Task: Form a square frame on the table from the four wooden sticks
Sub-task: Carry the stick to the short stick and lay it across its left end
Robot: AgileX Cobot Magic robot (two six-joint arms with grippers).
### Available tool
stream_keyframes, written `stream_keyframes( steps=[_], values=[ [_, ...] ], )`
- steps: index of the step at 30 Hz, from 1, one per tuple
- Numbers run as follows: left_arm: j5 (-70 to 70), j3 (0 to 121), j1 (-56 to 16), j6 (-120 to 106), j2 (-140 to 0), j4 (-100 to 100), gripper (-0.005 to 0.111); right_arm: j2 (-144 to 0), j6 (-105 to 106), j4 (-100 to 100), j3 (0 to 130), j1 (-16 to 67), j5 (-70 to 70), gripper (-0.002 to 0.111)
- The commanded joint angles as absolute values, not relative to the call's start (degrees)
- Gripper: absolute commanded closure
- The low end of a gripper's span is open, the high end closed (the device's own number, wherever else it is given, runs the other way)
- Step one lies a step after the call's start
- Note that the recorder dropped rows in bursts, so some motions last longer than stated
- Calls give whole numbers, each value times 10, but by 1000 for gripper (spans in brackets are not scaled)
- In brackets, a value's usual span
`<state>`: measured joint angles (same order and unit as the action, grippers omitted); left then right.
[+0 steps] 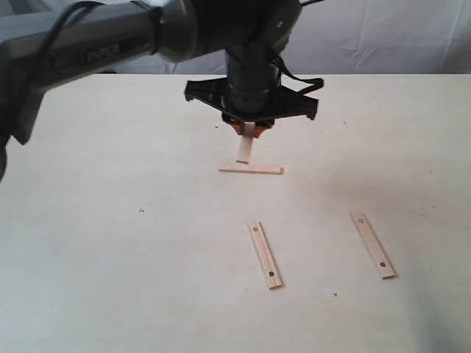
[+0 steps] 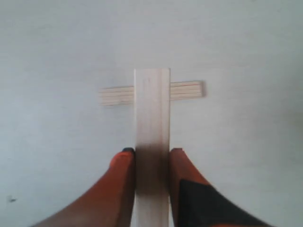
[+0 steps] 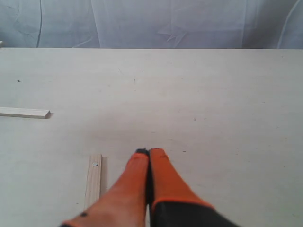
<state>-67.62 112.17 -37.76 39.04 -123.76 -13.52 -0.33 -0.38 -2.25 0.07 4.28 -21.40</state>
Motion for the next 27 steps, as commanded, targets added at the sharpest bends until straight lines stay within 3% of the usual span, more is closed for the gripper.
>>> stream_keyframes(
  steps=[1, 15, 27],
  values=[
    [-700, 1100, -347, 344, -1223, -135, 107, 0, 0, -25, 0, 41, -208, 108],
    [-515, 939, -276, 291, -1221, -25, 107, 0, 0, -25, 0, 41, -209, 108],
    [-398, 876, -276, 246, -1244, 15, 107, 0, 0, -25, 0, 41, -209, 108]
  ],
)
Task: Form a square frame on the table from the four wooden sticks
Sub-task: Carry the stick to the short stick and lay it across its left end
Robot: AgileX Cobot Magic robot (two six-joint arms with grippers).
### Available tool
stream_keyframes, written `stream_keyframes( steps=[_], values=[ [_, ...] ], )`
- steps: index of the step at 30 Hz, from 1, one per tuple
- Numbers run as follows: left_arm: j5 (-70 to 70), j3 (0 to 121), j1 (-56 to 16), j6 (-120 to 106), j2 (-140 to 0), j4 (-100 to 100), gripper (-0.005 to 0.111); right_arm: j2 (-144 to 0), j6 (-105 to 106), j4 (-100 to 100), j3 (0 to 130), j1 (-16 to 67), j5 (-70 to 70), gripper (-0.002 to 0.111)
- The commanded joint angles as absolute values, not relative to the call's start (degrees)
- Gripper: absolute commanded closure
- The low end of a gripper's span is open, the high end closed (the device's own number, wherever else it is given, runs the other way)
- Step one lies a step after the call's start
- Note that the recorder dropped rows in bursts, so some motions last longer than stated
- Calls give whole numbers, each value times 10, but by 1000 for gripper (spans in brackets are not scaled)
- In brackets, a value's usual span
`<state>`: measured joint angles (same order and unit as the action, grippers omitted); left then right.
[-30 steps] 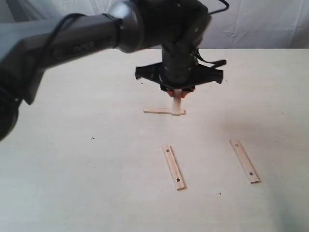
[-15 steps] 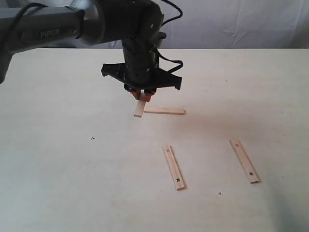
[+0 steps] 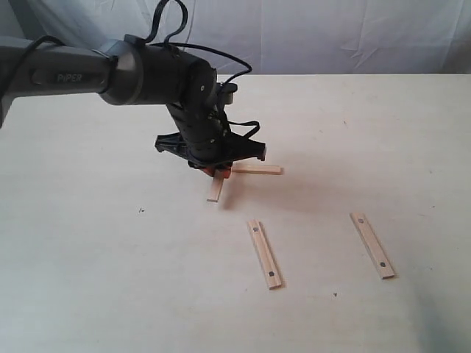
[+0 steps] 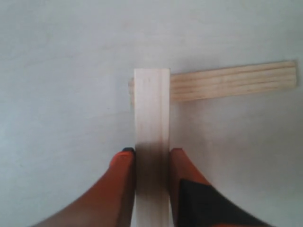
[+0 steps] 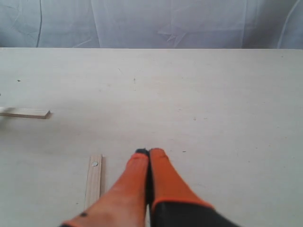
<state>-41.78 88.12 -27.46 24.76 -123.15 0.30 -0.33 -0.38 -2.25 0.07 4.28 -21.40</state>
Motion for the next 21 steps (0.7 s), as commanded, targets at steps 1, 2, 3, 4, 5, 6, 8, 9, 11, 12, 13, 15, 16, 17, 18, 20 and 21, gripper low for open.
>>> stream_keyframes(
  steps=[1, 2, 3, 4, 5, 6, 8, 9, 11, 12, 13, 15, 16, 17, 18, 20, 21],
  values=[
    [-392, 876, -276, 246, -1245, 15, 107, 0, 0, -25, 0, 41, -209, 108],
    [-387, 876, -276, 246, -1247, 15, 107, 0, 0, -25, 0, 41, -209, 108],
    [-386, 876, -276, 246, -1247, 16, 107, 0, 0, -25, 0, 41, -209, 108],
    [-385, 876, -276, 244, -1248, 17, 107, 0, 0, -25, 0, 41, -209, 108],
    [-385, 876, -276, 243, -1248, 17, 107, 0, 0, -25, 0, 41, -209, 108],
    [-385, 876, -276, 243, -1248, 17, 107, 0, 0, -25, 0, 41, -209, 108],
    [-385, 876, -276, 243, -1248, 17, 107, 0, 0, -25, 0, 41, -209, 108],
    [-385, 876, -276, 243, -1248, 17, 107, 0, 0, -25, 0, 41, -209, 108],
    [-385, 876, -276, 243, -1248, 17, 107, 0, 0, -25, 0, 41, -208, 108],
    [-385, 876, -276, 243, -1248, 17, 107, 0, 0, -25, 0, 41, -208, 108],
    [-385, 876, -276, 243, -1248, 17, 107, 0, 0, -25, 0, 41, -208, 108],
    [-385, 876, -276, 243, -1248, 17, 106, 0, 0, -25, 0, 41, -208, 108],
    [-385, 876, -276, 243, -1248, 17, 105, 0, 0, -25, 0, 41, -208, 108],
    [-385, 876, -276, 243, -1248, 17, 102, 0, 0, -25, 0, 41, -208, 108],
    [-385, 876, -276, 243, -1248, 17, 99, 0, 0, -25, 0, 41, -208, 108],
    [-385, 876, -276, 243, -1248, 17, 90, 0, 0, -25, 0, 41, -208, 108],
    [-385, 876, -276, 243, -1248, 17, 86, 0, 0, -25, 0, 41, -208, 108]
  ],
)
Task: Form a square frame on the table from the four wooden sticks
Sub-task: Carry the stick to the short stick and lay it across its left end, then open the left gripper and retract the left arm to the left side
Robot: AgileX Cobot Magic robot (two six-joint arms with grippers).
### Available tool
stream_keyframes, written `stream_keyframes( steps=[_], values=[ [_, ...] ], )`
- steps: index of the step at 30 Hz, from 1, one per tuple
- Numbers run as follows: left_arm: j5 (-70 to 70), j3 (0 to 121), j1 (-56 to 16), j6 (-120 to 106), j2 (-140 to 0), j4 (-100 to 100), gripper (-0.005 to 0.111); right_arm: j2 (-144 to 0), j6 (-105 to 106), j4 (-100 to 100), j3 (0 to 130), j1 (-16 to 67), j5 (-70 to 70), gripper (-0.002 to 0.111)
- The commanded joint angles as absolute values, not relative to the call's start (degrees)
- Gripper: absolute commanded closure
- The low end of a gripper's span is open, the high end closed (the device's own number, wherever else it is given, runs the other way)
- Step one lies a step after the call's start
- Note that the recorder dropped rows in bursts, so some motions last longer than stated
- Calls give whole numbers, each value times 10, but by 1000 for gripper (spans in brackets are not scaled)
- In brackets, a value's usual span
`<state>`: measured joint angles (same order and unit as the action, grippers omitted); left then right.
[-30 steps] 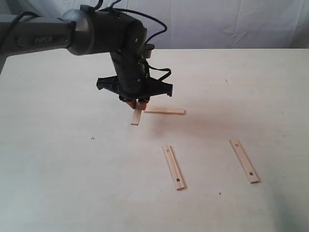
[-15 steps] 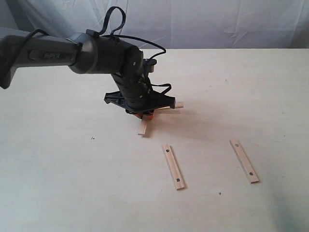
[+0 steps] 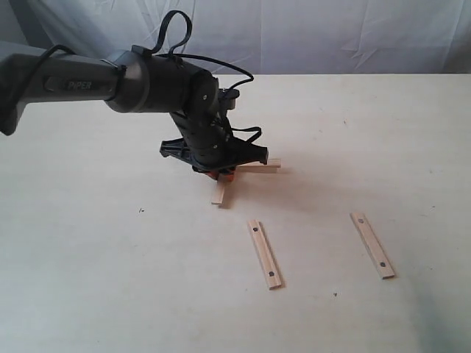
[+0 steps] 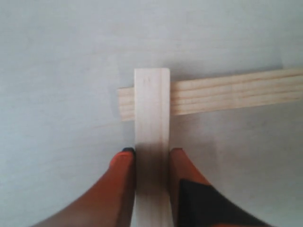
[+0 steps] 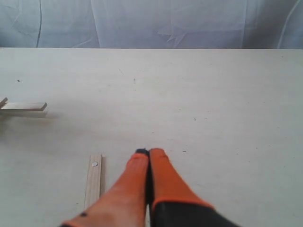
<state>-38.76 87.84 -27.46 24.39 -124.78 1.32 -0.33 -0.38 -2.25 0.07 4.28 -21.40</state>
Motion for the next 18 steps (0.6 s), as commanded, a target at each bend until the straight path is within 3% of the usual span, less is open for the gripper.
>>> stream_keyframes(
  steps=[1, 4, 10, 12, 13, 15, 18],
  values=[
    [-386, 876, -276, 243, -1248, 17, 81, 0, 0, -25, 0, 41, -208, 108],
    [-390, 876, -276, 243, -1248, 17, 72, 0, 0, -25, 0, 41, -208, 108],
    [-431, 876, -276, 243, -1226, 0, 71, 0, 0, -25, 0, 41, -208, 108],
    [-458, 876, -276, 236, -1198, -33, 77, 0, 0, -25, 0, 41, -209, 108],
    [-479, 876, -276, 230, -1172, -70, 91, 0, 0, -25, 0, 41, -209, 108],
    [-508, 876, -276, 258, -1130, -117, 107, 0, 0, -25, 0, 41, -209, 108],
    [-512, 851, -276, 262, -1061, -144, 107, 0, 0, -25, 0, 41, -207, 108]
  ],
)
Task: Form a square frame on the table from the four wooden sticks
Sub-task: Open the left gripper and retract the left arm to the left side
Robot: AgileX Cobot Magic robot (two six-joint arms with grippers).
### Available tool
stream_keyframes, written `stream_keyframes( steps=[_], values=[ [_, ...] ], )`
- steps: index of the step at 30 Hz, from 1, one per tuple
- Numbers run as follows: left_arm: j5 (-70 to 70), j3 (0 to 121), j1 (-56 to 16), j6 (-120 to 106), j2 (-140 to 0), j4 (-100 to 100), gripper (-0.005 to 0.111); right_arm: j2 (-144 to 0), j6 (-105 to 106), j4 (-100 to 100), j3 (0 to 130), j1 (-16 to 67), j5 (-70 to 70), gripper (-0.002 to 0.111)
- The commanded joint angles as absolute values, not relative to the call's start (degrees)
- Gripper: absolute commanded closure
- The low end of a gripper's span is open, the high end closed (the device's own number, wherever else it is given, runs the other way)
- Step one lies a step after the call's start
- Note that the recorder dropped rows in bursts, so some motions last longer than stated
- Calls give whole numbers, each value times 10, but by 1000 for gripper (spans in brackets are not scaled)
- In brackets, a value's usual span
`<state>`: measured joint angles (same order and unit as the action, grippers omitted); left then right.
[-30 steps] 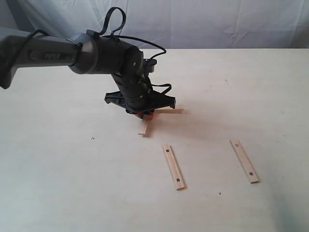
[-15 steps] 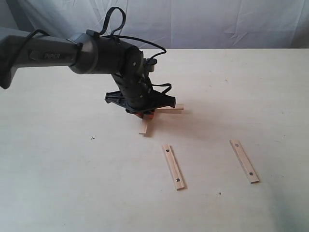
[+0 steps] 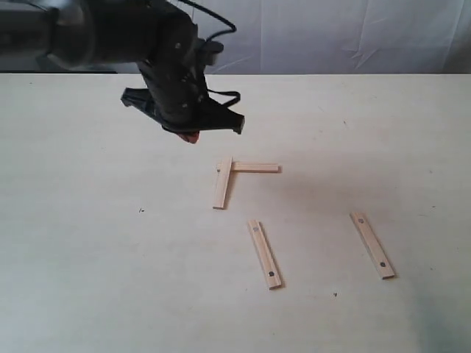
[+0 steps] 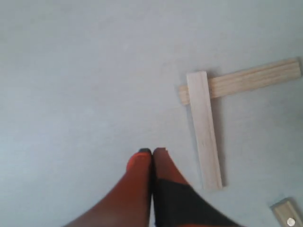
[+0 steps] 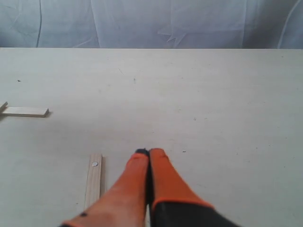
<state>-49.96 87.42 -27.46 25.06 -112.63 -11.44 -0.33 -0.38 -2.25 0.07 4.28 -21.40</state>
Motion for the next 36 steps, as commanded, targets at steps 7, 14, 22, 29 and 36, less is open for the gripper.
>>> stream_keyframes(
  steps=[7, 14, 22, 29, 36],
  values=[
    [-466, 666, -276, 228, -825, -107, 107, 0, 0, -25, 0, 41, -207, 108],
    [-395, 520, -276, 238, -660, -83, 107, 0, 0, -36, 0, 41, -139, 108],
    [-380, 448, -276, 238, -580, -84, 107, 0, 0, -36, 0, 41, 18, 108],
    [-377, 410, -276, 238, -573, -86, 107, 0, 0, -36, 0, 41, 116, 108],
    [-376, 409, -276, 238, -573, -105, 107, 0, 0, -36, 0, 41, 134, 108]
  ],
)
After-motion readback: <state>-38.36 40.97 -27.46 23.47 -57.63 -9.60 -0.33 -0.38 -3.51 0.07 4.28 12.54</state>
